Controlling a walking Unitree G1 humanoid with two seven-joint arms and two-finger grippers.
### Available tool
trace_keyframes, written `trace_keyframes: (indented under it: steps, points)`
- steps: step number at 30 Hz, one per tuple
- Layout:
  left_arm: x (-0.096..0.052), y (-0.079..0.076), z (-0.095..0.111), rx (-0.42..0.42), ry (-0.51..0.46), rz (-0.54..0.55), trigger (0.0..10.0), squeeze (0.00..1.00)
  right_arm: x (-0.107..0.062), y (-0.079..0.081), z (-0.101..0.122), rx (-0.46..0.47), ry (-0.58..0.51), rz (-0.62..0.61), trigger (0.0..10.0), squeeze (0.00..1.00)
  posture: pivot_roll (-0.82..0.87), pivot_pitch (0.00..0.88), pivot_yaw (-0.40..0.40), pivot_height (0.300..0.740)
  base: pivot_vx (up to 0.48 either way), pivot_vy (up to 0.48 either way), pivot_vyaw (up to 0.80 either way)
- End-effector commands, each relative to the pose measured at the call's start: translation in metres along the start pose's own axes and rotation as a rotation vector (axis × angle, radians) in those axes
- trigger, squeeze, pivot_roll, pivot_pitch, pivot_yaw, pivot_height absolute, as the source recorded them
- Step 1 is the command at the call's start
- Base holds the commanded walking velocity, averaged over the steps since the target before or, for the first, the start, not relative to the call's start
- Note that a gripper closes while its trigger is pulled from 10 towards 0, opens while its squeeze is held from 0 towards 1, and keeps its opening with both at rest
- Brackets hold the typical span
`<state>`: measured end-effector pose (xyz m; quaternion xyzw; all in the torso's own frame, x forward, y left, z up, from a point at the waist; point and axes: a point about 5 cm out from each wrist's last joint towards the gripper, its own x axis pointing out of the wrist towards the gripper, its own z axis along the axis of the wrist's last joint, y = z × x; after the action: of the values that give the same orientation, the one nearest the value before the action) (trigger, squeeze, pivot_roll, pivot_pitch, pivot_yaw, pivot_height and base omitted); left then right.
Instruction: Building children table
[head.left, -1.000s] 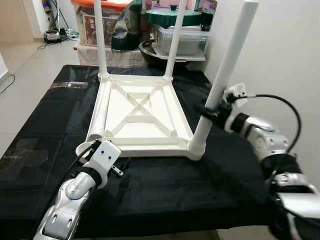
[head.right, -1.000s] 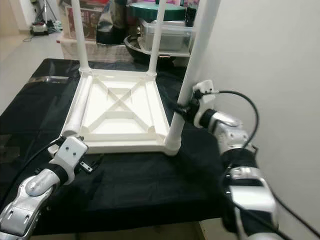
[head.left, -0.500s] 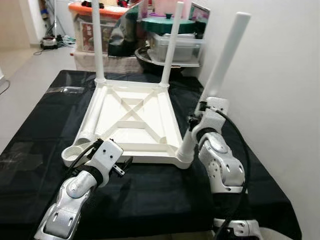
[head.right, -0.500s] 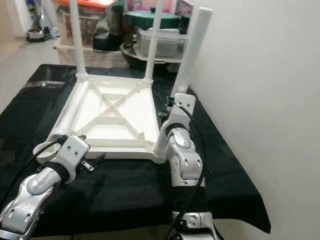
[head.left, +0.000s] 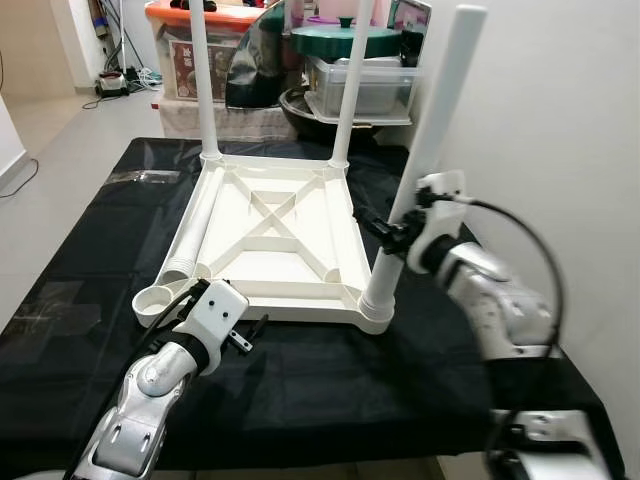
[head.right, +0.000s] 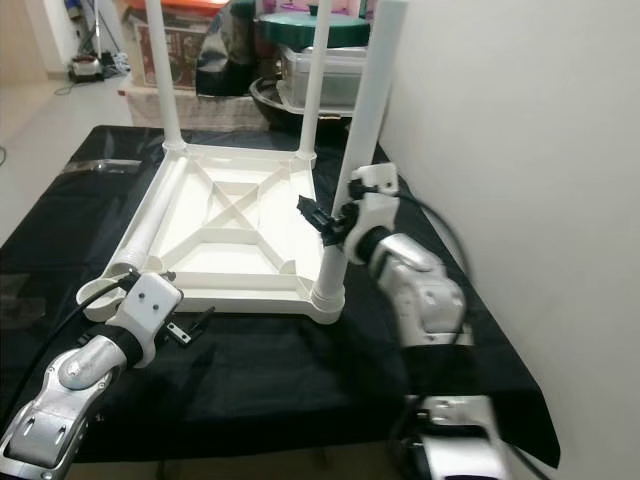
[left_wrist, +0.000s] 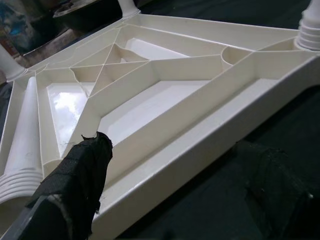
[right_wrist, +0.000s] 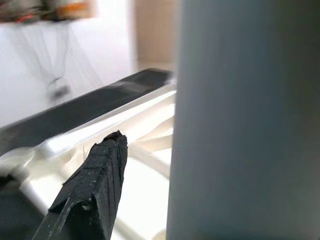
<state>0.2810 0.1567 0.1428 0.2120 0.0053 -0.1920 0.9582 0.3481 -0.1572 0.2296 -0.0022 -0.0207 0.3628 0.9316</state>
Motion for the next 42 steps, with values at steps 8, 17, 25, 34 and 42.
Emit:
trace_keyframes:
  steps: [8, 17, 25, 34, 42]
  points:
    - [0.003, -0.002, 0.003, 0.003, -0.009, -0.010, 10.0, 0.00, 0.025, -0.002, -0.016, -0.044, 0.082, 0.158, 0.0, 0.00, 0.11, 0.000, -0.144, 0.740, 0.000, 0.000, 0.00]
    - [-0.003, 0.000, 0.000, 0.007, 0.003, -0.005, 10.0, 0.00, 0.023, -0.032, -0.036, 0.073, 0.178, -0.384, 0.0, 0.00, 0.11, 0.000, -0.140, 0.740, 0.000, 0.000, 0.00]
    - [-0.001, -0.003, 0.002, -0.001, 0.000, -0.016, 10.0, 0.00, -0.006, -0.003, -0.078, 0.193, 0.215, -0.985, 0.0, 0.00, 0.10, 0.000, -0.125, 0.740, 0.000, 0.000, 0.00]
    - [0.002, -0.003, 0.004, 0.002, -0.007, -0.041, 10.0, 0.00, 0.019, 0.045, -0.082, 0.353, 0.262, -0.795, 10.0, 0.00, 0.08, 0.000, -0.093, 0.740, 0.000, 0.000, 0.00]
    - [0.004, -0.001, 0.003, -0.001, -0.005, -0.022, 10.0, 0.00, 0.007, 0.034, -0.087, 0.449, 0.382, -0.887, 10.0, 1.00, 0.07, 0.000, -0.110, 0.740, 0.000, 0.000, 0.00]
